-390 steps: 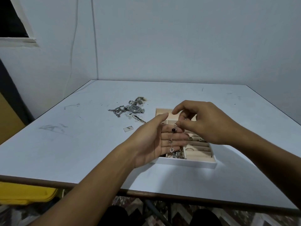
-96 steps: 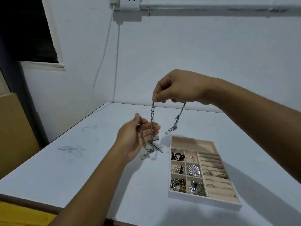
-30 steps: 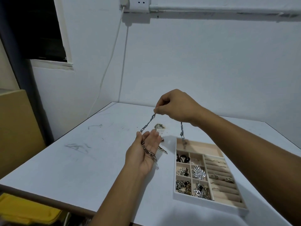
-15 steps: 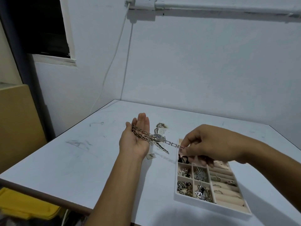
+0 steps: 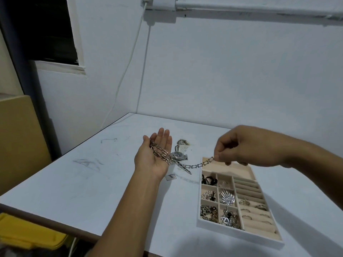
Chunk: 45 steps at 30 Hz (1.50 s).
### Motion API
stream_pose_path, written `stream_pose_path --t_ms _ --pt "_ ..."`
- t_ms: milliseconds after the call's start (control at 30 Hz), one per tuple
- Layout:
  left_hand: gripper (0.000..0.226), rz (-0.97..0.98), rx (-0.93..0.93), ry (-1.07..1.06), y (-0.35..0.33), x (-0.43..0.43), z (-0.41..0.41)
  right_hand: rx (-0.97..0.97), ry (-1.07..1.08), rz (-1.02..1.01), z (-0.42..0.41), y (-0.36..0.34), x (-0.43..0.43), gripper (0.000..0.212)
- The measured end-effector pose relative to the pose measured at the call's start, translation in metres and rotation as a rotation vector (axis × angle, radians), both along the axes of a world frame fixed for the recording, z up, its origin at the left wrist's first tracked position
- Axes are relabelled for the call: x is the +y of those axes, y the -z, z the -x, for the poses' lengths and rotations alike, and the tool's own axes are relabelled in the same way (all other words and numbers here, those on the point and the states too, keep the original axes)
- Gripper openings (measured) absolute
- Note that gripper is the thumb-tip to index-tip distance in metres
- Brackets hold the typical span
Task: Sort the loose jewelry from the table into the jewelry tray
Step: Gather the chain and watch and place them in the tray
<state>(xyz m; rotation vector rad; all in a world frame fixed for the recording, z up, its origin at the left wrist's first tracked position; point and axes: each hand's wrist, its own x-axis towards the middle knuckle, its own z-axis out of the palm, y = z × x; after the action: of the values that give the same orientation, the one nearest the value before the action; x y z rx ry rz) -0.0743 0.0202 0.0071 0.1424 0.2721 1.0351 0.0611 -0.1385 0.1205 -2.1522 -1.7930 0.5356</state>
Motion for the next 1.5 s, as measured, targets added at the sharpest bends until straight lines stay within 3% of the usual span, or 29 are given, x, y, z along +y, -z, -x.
stream_pose_path --t_ms 400,533,733,967,1233,1500 --pt "0.031 -0.090 0.117 0.335 0.007 -0.054 -0.024 -0.455 -0.094 -0.067 0.041 0.000 0.082 0.011" --pt "0.037 -0.045 0.088 0.347 0.007 -0.061 -0.024 -0.494 -0.063 -0.063 0.038 0.020 0.100 0.011" --pt "0.040 0.045 -0.004 0.329 0.017 -0.059 -0.022 -0.453 -0.037 -0.046 0.035 0.038 0.105 0.011" --pt "0.022 0.066 0.010 0.275 0.020 -0.061 -0.027 -0.381 0.013 -0.098 0.031 0.039 0.110 0.017" --pt "0.029 0.115 0.033 0.162 0.018 -0.048 -0.026 -0.096 0.049 -0.049 0.025 0.024 0.092 0.009" --pt "0.034 0.106 0.021 0.076 0.011 -0.031 -0.024 0.067 0.075 -0.216 0.022 0.045 0.059 0.004"
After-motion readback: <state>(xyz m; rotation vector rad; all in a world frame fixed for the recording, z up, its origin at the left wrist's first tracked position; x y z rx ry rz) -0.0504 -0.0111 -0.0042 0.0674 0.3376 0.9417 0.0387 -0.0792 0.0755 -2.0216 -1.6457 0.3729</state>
